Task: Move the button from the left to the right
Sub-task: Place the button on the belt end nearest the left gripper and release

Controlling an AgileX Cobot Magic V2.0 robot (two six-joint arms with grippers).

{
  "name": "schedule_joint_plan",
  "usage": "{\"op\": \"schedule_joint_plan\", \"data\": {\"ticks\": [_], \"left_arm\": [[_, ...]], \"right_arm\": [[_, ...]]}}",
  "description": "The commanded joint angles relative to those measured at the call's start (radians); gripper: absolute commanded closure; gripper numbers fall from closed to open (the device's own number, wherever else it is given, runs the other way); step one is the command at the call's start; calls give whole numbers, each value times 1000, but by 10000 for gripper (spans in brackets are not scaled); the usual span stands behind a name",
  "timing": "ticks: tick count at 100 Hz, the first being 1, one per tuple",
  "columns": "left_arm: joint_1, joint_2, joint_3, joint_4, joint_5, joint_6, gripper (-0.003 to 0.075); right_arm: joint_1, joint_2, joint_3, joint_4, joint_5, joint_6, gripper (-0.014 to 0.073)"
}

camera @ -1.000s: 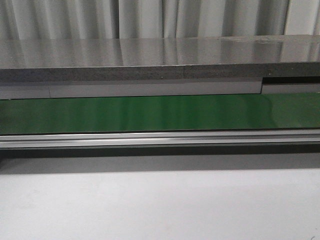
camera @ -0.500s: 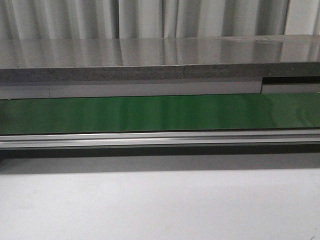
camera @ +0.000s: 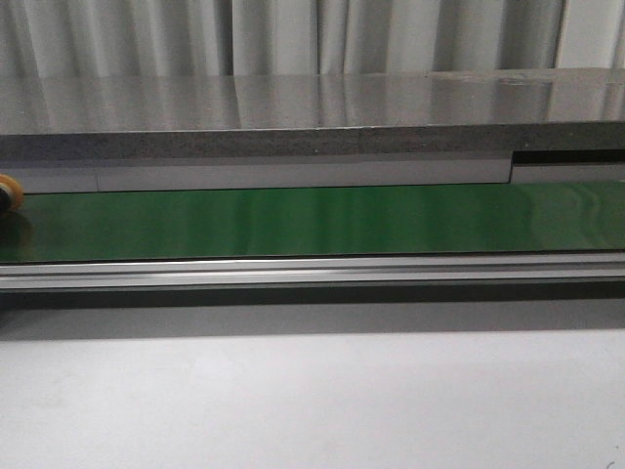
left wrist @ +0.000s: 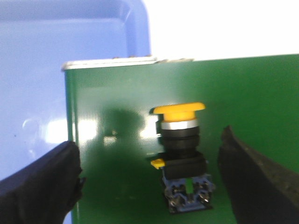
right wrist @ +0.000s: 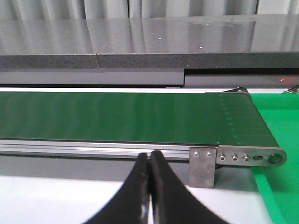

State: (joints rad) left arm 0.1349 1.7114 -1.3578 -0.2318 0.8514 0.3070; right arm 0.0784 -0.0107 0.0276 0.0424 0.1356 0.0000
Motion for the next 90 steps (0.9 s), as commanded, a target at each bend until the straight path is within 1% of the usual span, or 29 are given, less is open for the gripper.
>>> {"op": "schedule_joint_plan", "data": {"ticks": [1, 14, 28, 62, 74, 90], "left_arm": [[-22, -98, -24, -25, -24, -6, 142], [-35, -188, -6, -27, -100, -6, 142], [-61, -309, 65, -27, -197, -2, 142], [-171, -700, 397, 6, -528, 0, 142], [-190, -843, 523, 18, -611, 0, 142], [-191, -1006, 667, 18, -670, 0, 142]], "right_arm": [[1, -20, -15, -4, -83, 0, 662], [1, -20, -15, -4, -83, 0, 662], [1, -20, -15, -4, -83, 0, 662], [1, -20, -15, -4, -83, 0, 662], [1, -20, -15, -4, -83, 0, 662], [1, -20, -15, -4, -83, 0, 662]]}}
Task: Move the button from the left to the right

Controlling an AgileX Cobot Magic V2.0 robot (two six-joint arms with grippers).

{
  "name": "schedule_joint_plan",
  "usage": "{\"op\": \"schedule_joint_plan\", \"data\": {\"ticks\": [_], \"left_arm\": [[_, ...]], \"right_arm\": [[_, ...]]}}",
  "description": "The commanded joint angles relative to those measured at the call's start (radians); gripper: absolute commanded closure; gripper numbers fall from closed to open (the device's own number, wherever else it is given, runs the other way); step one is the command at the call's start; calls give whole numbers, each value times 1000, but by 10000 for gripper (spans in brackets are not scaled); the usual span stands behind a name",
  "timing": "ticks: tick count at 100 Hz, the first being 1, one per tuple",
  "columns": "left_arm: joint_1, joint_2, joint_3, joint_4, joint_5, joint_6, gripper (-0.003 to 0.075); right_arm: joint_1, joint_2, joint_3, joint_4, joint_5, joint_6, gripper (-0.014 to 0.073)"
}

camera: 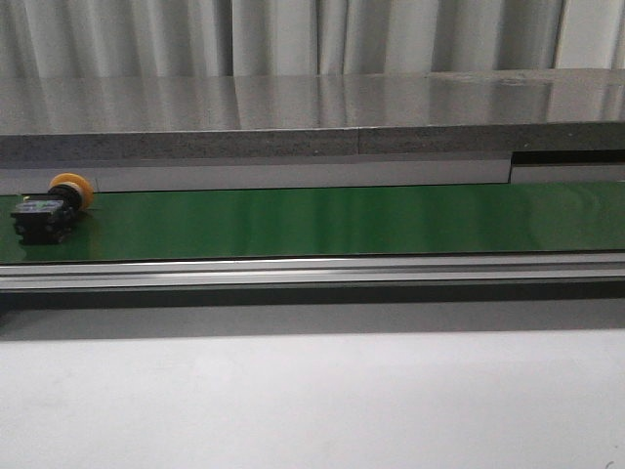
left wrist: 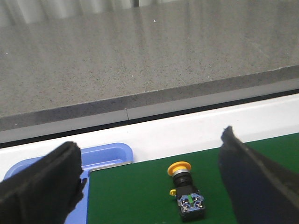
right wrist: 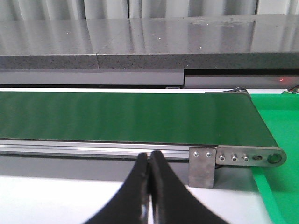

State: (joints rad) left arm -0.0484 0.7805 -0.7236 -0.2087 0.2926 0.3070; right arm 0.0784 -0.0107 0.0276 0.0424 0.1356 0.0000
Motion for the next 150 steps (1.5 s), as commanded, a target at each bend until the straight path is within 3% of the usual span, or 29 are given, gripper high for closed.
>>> {"op": "schedule_joint_plan", "data": {"ticks": [1, 30, 55, 76, 109, 150], "left_arm": [[-8, -83, 39, -5, -113, 0, 142], [-8, -358, 276, -5, -187, 0, 142], [-8, -418, 371, -5, -193, 0, 184], [-8, -418, 380, -5, -202, 0, 339], [-8, -418, 380, -5, -206, 0, 741], [-8, -418, 380, -5, -202, 0, 740]], "right_arm": [[1, -20, -15, -4, -83, 0, 662], [1, -20, -15, -4, -83, 0, 662], [1, -20, -15, -4, -83, 0, 662], [1, -20, -15, -4, -83, 0, 662], [1, -20, -15, -4, -83, 0, 662], [1, -20, -41, -4, -194, 0, 662]]}}
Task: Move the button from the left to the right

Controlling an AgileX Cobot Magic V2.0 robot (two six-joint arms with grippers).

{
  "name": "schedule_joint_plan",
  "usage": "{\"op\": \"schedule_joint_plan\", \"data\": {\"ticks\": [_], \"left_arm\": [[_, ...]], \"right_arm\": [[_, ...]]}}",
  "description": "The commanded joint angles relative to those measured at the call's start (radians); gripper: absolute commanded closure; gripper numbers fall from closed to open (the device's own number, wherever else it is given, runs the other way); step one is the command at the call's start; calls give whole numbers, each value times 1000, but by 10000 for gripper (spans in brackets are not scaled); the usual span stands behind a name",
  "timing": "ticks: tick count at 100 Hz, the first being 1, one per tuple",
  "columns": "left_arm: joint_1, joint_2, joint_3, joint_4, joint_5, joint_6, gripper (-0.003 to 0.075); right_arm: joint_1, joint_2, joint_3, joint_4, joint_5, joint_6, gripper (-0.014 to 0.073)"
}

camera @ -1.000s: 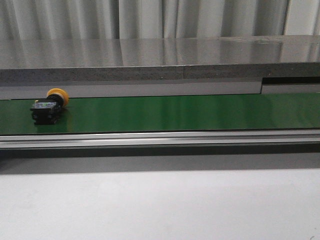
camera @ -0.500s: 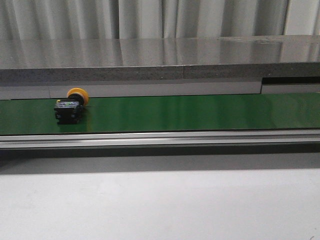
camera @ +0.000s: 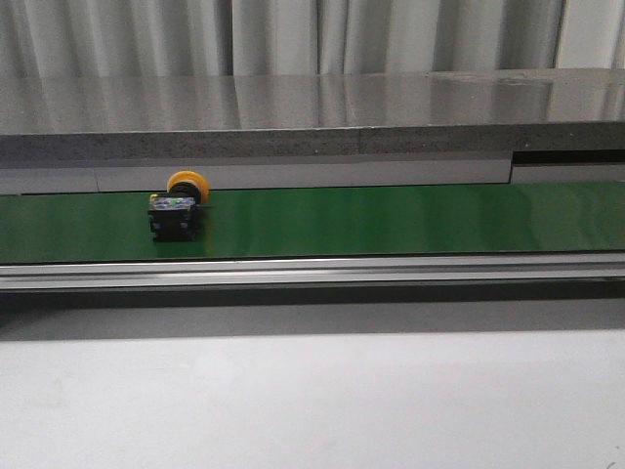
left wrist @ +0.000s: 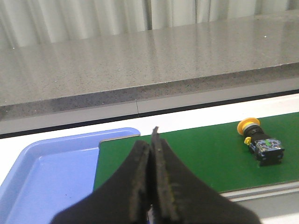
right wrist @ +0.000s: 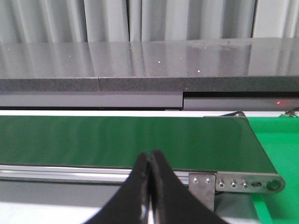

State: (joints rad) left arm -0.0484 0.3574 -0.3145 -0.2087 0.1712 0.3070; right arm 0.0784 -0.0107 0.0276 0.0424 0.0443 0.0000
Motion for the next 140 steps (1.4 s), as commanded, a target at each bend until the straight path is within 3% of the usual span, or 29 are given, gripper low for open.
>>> {"op": "schedule_joint_plan", "data": {"ticks": [1, 17, 29, 57, 92, 128, 140], "left_arm": [[-8, 5, -29, -5, -81, 0, 740], [-8, 5, -29, -5, -81, 0, 740], [-8, 5, -29, -5, -81, 0, 740], [-8, 5, -29, -5, -81, 0, 740], [-8, 5, -29, -5, -81, 0, 740], [-8, 5, -29, -5, -81, 0, 740], [-8, 5, -29, -5, -81, 0, 740]], "right_arm": [[1, -20, -46, -4, -103, 0, 662], [1, 3, -140, -4, -44, 0, 662], [1, 79, -251, -4, 90, 0, 662], [1, 425, -562, -20, 382, 0, 662], [1, 799, -787, -19, 441, 0, 662], [1, 947, -806, -8, 427, 0, 657], [1, 952, -806, -8, 442, 0, 566]]}}
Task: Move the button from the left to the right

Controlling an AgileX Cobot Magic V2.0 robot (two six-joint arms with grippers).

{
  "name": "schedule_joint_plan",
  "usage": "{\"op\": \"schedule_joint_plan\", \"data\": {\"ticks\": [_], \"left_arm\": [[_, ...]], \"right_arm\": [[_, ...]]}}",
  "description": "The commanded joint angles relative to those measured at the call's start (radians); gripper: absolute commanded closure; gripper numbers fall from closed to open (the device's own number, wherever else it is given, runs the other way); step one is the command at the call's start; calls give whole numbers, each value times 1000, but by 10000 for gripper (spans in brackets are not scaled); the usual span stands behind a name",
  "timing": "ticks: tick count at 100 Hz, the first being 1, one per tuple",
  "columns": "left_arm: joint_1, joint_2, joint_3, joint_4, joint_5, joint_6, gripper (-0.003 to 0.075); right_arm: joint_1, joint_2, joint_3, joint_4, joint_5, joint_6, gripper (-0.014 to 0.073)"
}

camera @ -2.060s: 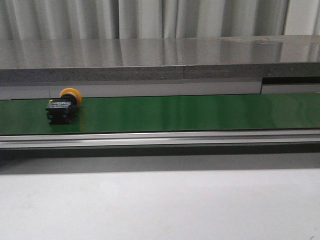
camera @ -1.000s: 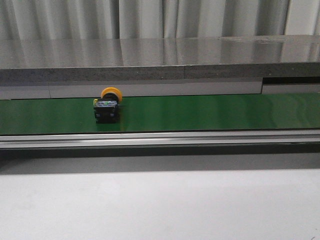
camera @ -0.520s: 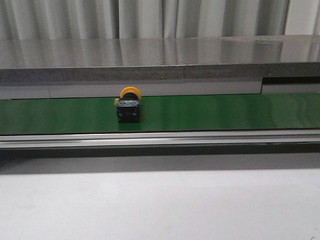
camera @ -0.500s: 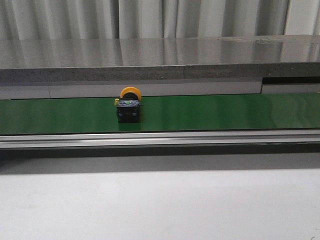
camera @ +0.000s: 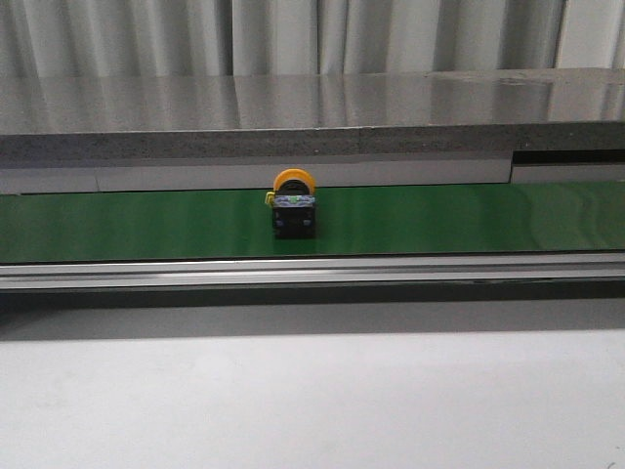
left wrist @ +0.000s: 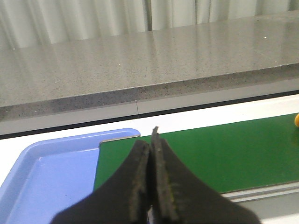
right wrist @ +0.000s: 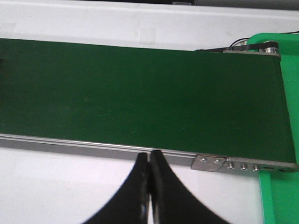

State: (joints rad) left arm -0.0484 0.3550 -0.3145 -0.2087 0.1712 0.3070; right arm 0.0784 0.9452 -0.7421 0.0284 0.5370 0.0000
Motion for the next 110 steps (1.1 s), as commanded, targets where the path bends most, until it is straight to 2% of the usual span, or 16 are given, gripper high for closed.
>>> {"op": "schedule_joint_plan", "data": {"ticks": [1, 10, 21, 32, 49, 66, 110], "left_arm": [[-8, 8, -29, -5, -81, 0, 740], [-8, 8, -29, -5, -81, 0, 740], [-8, 8, -29, -5, -81, 0, 740], [-8, 8, -29, -5, -81, 0, 740], [-8, 8, -29, -5, -81, 0, 740], [-8, 8, -29, -5, -81, 0, 740], [-8, 8, -29, -5, -81, 0, 740]], "right_arm": [[1, -4, -36, 6, -49, 0, 555], [1, -4, -36, 6, -39, 0, 373], [1, -4, -36, 6, -35, 0, 195], [1, -4, -36, 23, -35, 0, 92], [1, -4, -37, 120, -57, 0, 89], [13, 35, -102, 130, -33, 0, 89], [183, 402, -395, 119, -11, -45, 78]]}}
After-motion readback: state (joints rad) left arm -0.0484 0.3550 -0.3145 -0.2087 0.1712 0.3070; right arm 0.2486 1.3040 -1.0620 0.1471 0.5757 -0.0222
